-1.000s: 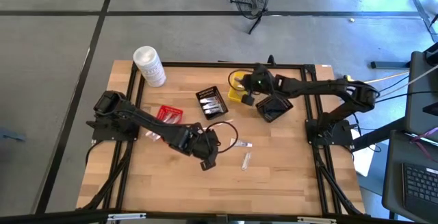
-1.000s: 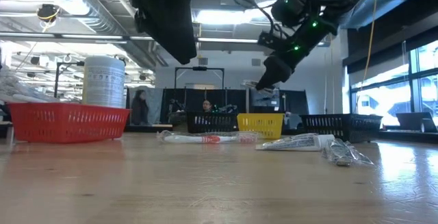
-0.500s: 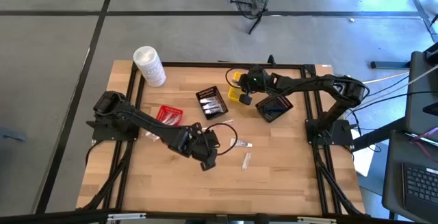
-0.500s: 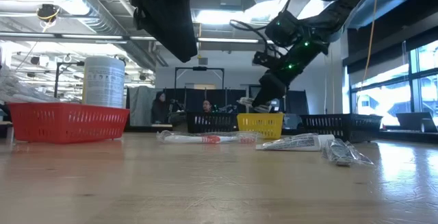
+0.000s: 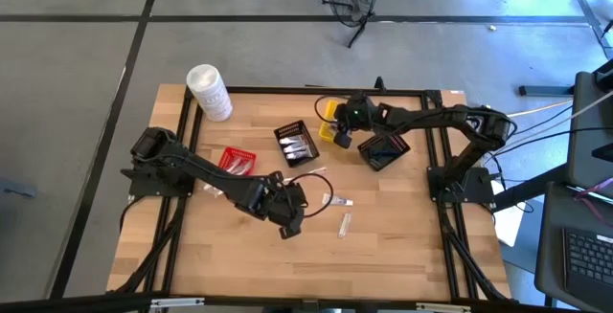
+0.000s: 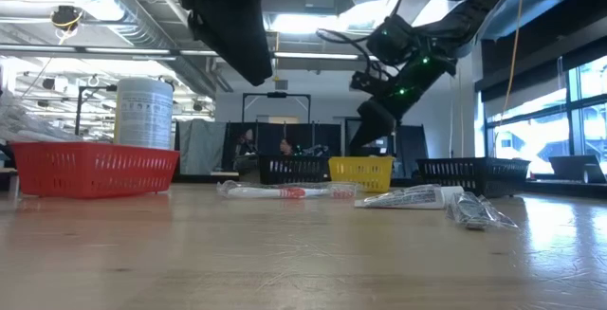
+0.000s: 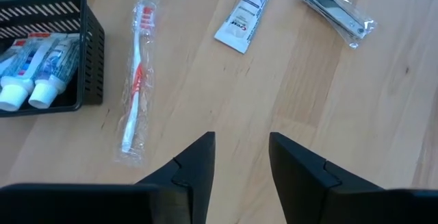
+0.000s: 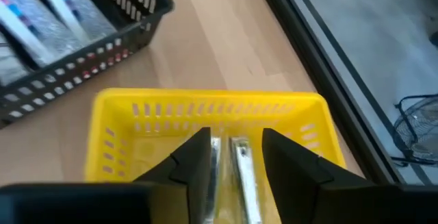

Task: Pick & Place Travel size toiletries
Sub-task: Put the orange toothbrush into the red bin

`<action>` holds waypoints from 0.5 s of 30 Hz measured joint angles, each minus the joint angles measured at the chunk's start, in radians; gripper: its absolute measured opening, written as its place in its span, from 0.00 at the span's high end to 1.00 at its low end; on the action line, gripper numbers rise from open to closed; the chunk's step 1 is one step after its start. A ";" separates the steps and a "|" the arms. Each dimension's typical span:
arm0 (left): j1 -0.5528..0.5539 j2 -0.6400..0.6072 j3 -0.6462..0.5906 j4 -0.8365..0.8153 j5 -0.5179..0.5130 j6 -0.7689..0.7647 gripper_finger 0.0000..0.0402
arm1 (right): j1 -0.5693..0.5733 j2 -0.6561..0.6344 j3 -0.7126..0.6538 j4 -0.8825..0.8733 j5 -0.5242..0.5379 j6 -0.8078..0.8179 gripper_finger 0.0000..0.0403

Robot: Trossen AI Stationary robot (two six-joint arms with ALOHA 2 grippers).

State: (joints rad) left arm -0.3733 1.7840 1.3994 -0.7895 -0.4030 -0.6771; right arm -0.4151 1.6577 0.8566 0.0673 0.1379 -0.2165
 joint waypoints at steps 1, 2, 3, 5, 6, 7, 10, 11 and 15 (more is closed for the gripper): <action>0.000 0.000 0.000 0.000 0.000 0.006 0.67 | 0.004 0.000 0.000 0.000 0.000 0.000 0.66; 0.000 0.000 0.000 0.000 0.000 0.009 0.67 | 0.009 0.000 0.000 0.000 0.000 0.000 0.65; 0.001 0.000 0.000 0.000 0.000 0.009 0.67 | 0.014 0.000 0.000 0.000 0.000 0.000 0.64; 0.002 0.000 0.000 0.000 0.000 0.010 0.67 | 0.026 0.000 0.000 0.000 0.000 0.000 0.62; 0.003 0.000 0.000 0.000 -0.002 0.011 0.67 | 0.034 0.000 0.000 0.000 0.000 0.000 0.62; 0.003 0.000 0.000 0.000 -0.009 0.016 0.67 | 0.041 0.000 0.000 0.000 0.000 -0.001 0.61; 0.003 0.000 0.000 -0.001 -0.030 0.038 0.67 | 0.072 -0.020 0.000 -0.021 0.000 -0.001 0.60; 0.004 0.000 0.000 -0.001 -0.036 0.050 0.67 | 0.083 -0.033 0.000 -0.037 0.001 -0.001 0.59; 0.010 0.000 0.000 -0.010 -0.051 0.100 0.67 | 0.138 -0.112 0.000 -0.167 0.000 0.000 0.59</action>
State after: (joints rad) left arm -0.3630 1.7840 1.3994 -0.7997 -0.4538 -0.5767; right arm -0.2771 1.5458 0.8570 -0.0996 0.1383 -0.2163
